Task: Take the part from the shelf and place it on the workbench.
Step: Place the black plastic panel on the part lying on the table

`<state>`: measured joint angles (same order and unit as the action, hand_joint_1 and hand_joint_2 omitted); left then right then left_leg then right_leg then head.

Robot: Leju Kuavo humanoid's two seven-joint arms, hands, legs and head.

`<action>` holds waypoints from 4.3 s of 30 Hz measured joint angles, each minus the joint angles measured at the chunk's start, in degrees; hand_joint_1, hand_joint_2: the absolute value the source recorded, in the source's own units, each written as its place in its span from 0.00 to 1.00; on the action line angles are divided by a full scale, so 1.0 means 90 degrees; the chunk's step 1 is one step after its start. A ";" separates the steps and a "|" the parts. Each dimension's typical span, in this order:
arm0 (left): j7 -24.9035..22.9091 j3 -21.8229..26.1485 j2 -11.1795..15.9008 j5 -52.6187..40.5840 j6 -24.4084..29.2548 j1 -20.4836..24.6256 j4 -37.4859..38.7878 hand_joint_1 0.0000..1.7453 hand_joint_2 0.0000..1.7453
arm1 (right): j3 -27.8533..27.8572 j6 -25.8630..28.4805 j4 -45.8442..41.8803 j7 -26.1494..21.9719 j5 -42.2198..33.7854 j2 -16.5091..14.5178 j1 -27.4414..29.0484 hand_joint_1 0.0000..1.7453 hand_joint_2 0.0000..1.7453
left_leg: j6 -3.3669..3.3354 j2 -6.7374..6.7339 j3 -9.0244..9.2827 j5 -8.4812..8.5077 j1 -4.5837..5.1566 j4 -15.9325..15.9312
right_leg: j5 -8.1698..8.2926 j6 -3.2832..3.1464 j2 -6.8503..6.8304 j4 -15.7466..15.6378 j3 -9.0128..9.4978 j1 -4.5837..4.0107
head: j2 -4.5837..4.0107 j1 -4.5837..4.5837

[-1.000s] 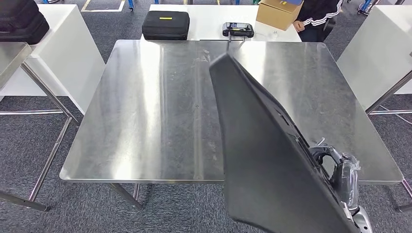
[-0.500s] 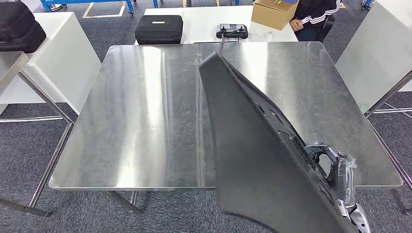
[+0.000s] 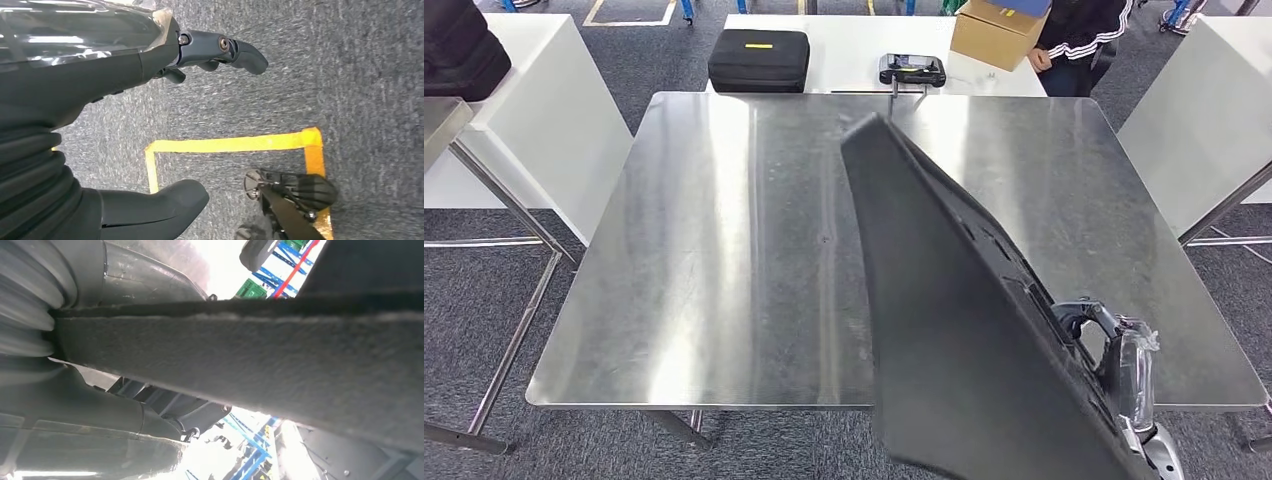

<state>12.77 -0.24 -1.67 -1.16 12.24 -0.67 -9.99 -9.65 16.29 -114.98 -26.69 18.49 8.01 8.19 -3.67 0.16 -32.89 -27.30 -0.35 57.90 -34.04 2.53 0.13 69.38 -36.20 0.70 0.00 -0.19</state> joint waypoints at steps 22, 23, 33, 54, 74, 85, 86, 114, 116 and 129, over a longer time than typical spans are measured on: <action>-0.0012 -0.0072 0.0084 -0.0141 -0.0155 0.0008 0.0002 0.00 1.00 | -0.0864 -0.0474 0.0519 0.0117 0.0181 0.0023 -0.0666 1.00 1.00 | 0.0282 0.0006 -0.0232 0.0017 -0.0006 0.0318 | 0.0644 -0.0137 0.0010 -0.1304 0.0605 0.0027 | 0.0000 -0.0038; -0.0011 -0.0072 0.0087 -0.0141 -0.0155 0.0013 0.0001 0.00 1.00 | -0.0888 -0.0474 0.0543 0.0117 0.0181 0.0022 -0.0695 1.00 1.00 | 0.0256 0.0007 -0.0155 0.0044 0.0010 0.0160 | 0.0630 -0.0105 0.0009 -0.1305 0.0606 0.0012 | 0.0000 -0.0035; -0.0009 -0.0073 0.0098 -0.0141 -0.0155 0.0014 0.0000 0.00 1.00 | -0.0984 -0.0474 0.0695 0.0117 0.0182 0.0036 -0.0778 1.00 1.00 | 0.0014 0.0009 -0.0006 -0.0002 -0.0012 0.0011 | 0.0042 0.0073 -0.0003 0.0529 -0.0458 0.0013 | 0.0001 0.0022; -0.0015 -0.0068 -0.0264 -0.0101 0.0777 0.0128 0.0000 0.00 1.00 | -0.2178 -0.0467 0.2381 0.0497 0.0731 -0.0227 -0.2809 1.00 1.00 | 0.0184 0.0020 0.0141 -0.0068 0.0022 -0.0050 | 0.0883 0.0052 0.0016 -0.1315 0.0356 -0.0006 | 0.0000 0.0029; -0.0012 -0.0068 -0.0269 -0.0131 0.0373 0.0156 0.0000 0.00 1.00 | -0.2794 0.0355 0.5194 0.1678 0.2132 -0.0902 -0.4754 1.00 1.00 | 0.0179 0.0011 0.0137 -0.0065 0.0077 -0.0042 | 0.0897 0.0038 0.0018 -0.1323 0.0360 0.0038 | 0.0000 0.0029; -0.0016 -0.0068 -0.0244 -0.0075 0.0174 0.0158 0.0000 0.00 1.00 | -0.3243 0.1175 0.8858 0.3699 0.4636 -0.1266 -0.6643 1.00 1.00 | 0.0175 0.0043 0.0128 -0.0062 0.0078 -0.0034 | 0.0897 0.0039 -0.0010 -0.1323 0.0359 0.0040 | 0.0000 0.0031; -0.0017 -0.0068 -0.0240 -0.0074 0.0168 0.0155 0.0000 0.00 1.00 | -0.3278 0.1160 0.9090 0.3837 0.4779 -0.1255 -0.6754 1.00 1.00 | 0.0175 0.0042 0.0126 -0.0062 0.0078 -0.0033 | 0.0897 0.0039 -0.0010 -0.1323 0.0358 0.0041 | 0.0000 0.0030; -0.0459 -0.0161 -0.0169 -0.0205 0.0430 0.0143 0.0000 0.00 1.00 | -0.3181 -0.0439 1.0559 0.4149 0.6045 -0.0367 -0.7952 0.00 0.00 | 0.0174 0.0031 0.0127 -0.0063 0.0086 -0.0026 | 0.0901 0.0043 0.0000 -0.1324 0.0355 0.0046 | 0.0000 0.0030; -0.0457 -0.0160 -0.0169 -0.0202 0.0404 0.0143 0.0000 0.00 1.00 | -0.3069 -0.0522 1.0554 0.4072 0.5997 -0.0365 -0.7972 0.00 0.00 | 0.0174 0.0031 0.0128 -0.0063 0.0086 -0.0026 | 0.0901 0.0043 0.0000 -0.1324 0.0356 0.0046 | 0.0000 0.0030; -0.0448 -0.0160 -0.0165 -0.0191 0.0256 0.0145 0.0000 0.00 0.00 | -0.2776 -0.1209 1.0503 0.3631 0.5821 -0.0380 -0.8129 0.00 0.00 | 0.0174 0.0032 0.0128 -0.0063 0.0087 -0.0025 | 0.0901 0.0043 0.0000 -0.1324 0.0359 0.0046 | 0.0000 0.0029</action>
<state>8.73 -1.68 -3.15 -2.87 14.54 0.63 -9.99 -34.64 5.41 -20.45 5.99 70.88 4.58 -64.98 -2.11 0.44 -31.73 -27.86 0.43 57.67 -25.94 2.92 0.13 57.46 -32.96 1.12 0.00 0.07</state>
